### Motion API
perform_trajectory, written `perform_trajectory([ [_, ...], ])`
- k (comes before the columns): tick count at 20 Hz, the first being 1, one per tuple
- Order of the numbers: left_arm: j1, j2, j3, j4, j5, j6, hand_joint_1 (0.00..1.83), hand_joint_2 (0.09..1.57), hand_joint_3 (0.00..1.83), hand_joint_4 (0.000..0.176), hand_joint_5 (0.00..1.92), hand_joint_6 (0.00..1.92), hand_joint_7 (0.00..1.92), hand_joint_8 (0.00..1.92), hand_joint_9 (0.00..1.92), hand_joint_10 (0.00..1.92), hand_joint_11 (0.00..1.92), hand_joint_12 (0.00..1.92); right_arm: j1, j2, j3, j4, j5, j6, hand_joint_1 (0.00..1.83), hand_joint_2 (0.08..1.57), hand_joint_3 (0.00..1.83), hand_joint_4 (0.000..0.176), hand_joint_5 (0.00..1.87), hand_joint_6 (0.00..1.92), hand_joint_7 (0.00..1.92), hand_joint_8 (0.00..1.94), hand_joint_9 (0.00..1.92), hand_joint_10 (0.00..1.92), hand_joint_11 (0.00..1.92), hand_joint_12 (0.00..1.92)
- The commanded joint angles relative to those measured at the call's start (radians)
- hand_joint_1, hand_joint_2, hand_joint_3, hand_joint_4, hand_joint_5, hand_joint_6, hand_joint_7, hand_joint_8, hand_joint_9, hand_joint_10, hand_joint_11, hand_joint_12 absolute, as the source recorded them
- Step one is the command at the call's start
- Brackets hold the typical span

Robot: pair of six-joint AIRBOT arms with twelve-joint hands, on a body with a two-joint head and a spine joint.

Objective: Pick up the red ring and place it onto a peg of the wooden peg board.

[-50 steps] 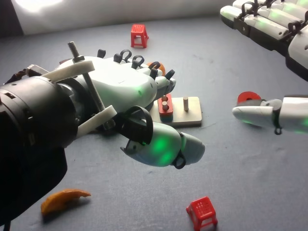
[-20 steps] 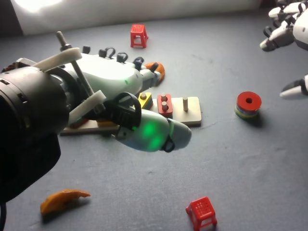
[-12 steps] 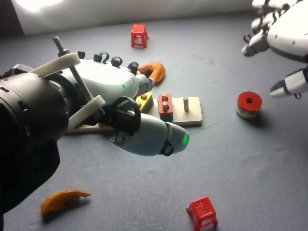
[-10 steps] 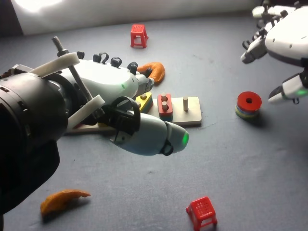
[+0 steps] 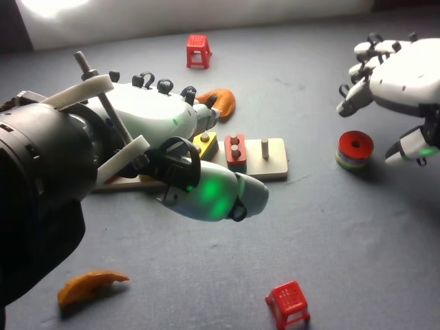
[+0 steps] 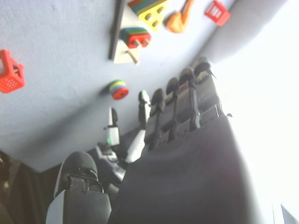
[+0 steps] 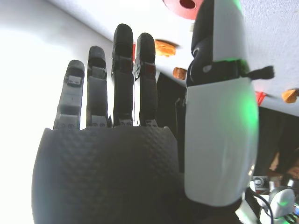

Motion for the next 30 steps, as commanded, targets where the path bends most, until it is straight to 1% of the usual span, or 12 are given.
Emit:
perform_trajectory([
  [1, -0.012, 0.004, -0.003, 0.074, -0.019, 0.0, 0.0, 1.11, 0.01, 0.0, 0.06, 0.01, 0.04, 0.0, 0.02, 0.01, 0.02, 0.01, 0.001, -0.002, 0.007, -0.016, 0.087, -0.005, 1.19, 0.88, 0.0, 0.003, 0.66, 0.0, 0.63, 0.0, 0.29, 0.01, 0.01, 0.16],
  [6, -0.014, 0.004, -0.003, 0.083, -0.019, -0.003, 0.0, 1.09, 0.0, 0.0, 0.06, 0.0, 0.04, 0.0, 0.02, 0.0, 0.02, 0.01, -0.007, -0.02, 0.018, -0.016, 0.087, -0.014, 1.18, 0.89, 0.0, 0.009, 0.67, 0.0, 0.65, 0.01, 0.29, 0.01, 0.04, 0.02],
  [7, -0.014, 0.004, -0.003, 0.086, -0.019, -0.006, 0.0, 1.09, 0.0, 0.0, 0.03, 0.0, 0.02, 0.0, 0.0, 0.0, 0.01, 0.0, -0.012, -0.024, 0.022, -0.016, 0.088, -0.014, 1.17, 0.9, 0.0, 0.007, 0.67, 0.0, 0.64, 0.0, 0.3, 0.02, 0.01, 0.28],
  [11, -0.014, 0.004, -0.004, 0.086, -0.019, -0.006, 0.0, 1.11, 0.01, 0.0, 0.05, 0.01, 0.03, 0.01, 0.01, 0.01, 0.01, 0.0, -0.013, -0.036, 0.03, -0.016, 0.087, -0.014, 1.17, 0.89, 0.0, 0.0, 0.68, 0.0, 0.67, 0.01, 0.33, 0.02, 0.0, 0.27],
  [12, -0.014, 0.004, -0.004, 0.086, -0.019, -0.005, 0.0, 1.11, 0.01, 0.0, 0.05, 0.01, 0.03, 0.0, 0.01, 0.0, 0.01, 0.0, -0.013, -0.039, 0.033, -0.016, 0.087, -0.014, 1.17, 0.89, 0.0, 0.0, 0.69, 0.0, 0.67, 0.01, 0.35, 0.02, 0.0, 0.45],
  [14, -0.014, 0.004, -0.005, 0.095, -0.019, -0.005, 0.0, 1.11, 0.0, 0.0, 0.02, 0.0, 0.01, 0.0, 0.0, 0.0, 0.0, 0.0, -0.015, -0.049, 0.045, -0.016, 0.087, -0.014, 1.12, 0.89, 0.0, 0.024, 0.7, 0.0, 0.65, 0.01, 0.32, 0.01, 0.0, 0.1],
  [15, -0.014, 0.004, -0.005, 0.095, -0.019, -0.005, 0.0, 1.11, 0.0, 0.0, 0.03, 0.01, 0.02, 0.01, 0.01, 0.0, 0.01, 0.0, -0.017, -0.055, 0.052, -0.016, 0.087, -0.012, 1.14, 0.89, 0.0, 0.021, 0.7, 0.0, 0.64, 0.0, 0.34, 0.0, 0.0, 0.5],
  [18, -0.014, 0.004, -0.006, 0.092, -0.019, -0.005, 0.0, 1.1, 0.0, 0.0, 0.05, 0.01, 0.03, 0.01, 0.01, 0.0, 0.01, 0.01, -0.021, -0.062, 0.059, -0.016, 0.087, -0.012, 1.16, 0.89, 0.0, 0.0, 0.69, 0.0, 0.66, 0.0, 0.39, 0.01, 0.0, 0.55],
  [19, -0.014, 0.004, -0.007, 0.089, -0.019, -0.005, 0.0, 1.1, 0.0, 0.0, 0.04, 0.01, 0.03, 0.01, 0.01, 0.0, 0.01, 0.01, -0.021, -0.065, 0.061, -0.016, 0.087, -0.011, 1.15, 0.89, 0.0, 0.0, 0.68, 0.01, 0.66, 0.0, 0.4, 0.01, 0.0, 0.76],
  [23, -0.014, 0.004, -0.008, 0.088, -0.019, -0.005, 0.0, 1.1, 0.0, 0.0, 0.04, 0.01, 0.03, 0.01, 0.01, 0.0, 0.01, 0.01, -0.024, -0.079, 0.068, -0.016, 0.088, -0.009, 1.13, 0.89, 0.0, 0.021, 0.7, 0.0, 0.65, 0.01, 0.35, 0.01, 0.0, 0.46],
  [26, -0.014, 0.004, -0.008, 0.088, -0.019, -0.004, 0.0, 1.11, 0.0, 0.0, 0.03, 0.01, 0.02, 0.01, 0.01, 0.0, 0.01, 0.0, -0.029, -0.087, 0.078, -0.016, 0.088, -0.009, 1.14, 0.9, 0.0, 0.004, 0.7, 0.0, 0.65, 0.0, 0.36, 0.01, 0.0, 0.28],
  [30, -0.016, 0.004, -0.008, 0.088, -0.019, -0.001, 0.0, 1.1, 0.0, 0.0, 0.02, 0.01, 0.01, 0.0, 0.0, 0.0, 0.0, 0.0, -0.035, -0.093, 0.086, -0.016, 0.09, -0.007, 1.16, 0.89, 0.0, 0.0, 0.76, 0.01, 0.71, 0.01, 0.44, 0.02, 0.0, 0.77],
])
